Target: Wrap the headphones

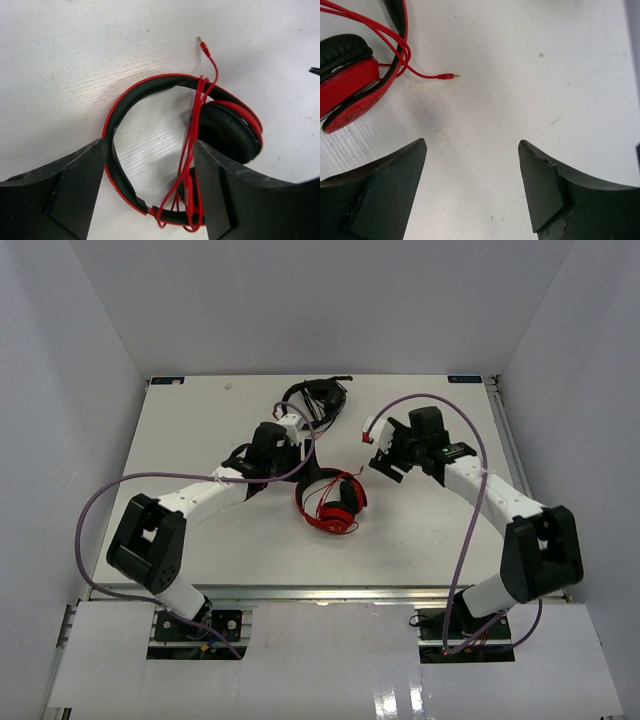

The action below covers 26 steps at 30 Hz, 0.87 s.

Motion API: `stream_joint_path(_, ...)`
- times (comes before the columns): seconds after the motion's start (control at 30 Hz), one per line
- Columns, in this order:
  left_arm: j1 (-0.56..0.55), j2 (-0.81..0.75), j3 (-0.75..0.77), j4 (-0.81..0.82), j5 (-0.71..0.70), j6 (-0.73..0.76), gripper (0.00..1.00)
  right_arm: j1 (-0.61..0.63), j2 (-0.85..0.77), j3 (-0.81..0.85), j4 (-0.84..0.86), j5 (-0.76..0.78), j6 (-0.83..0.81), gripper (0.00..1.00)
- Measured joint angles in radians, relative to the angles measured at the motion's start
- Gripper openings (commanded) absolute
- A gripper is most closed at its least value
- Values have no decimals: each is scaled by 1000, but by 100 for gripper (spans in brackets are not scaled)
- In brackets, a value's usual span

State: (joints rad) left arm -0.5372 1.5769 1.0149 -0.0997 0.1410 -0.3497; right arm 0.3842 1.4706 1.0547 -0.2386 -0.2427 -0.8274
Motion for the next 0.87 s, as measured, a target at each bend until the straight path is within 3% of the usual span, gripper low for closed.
stream_joint_path(0.27, 11, -268, -20, -98, -4, 50, 96, -89, -369, -168, 14, 11, 265, 90)
stream_joint_path(0.53, 18, -853, -269, -168, 17, 109, 98, -156, -673, -368, -22, 141, 486, 90)
stream_joint_path(0.7, 18, -1155, -425, -222, 9, 130, 98, -202, -747, -409, -42, 244, 608, 90)
stream_joint_path(0.87, 18, -1226, -453, -253, -2, 143, 98, -257, -778, -448, -49, 303, 695, 90)
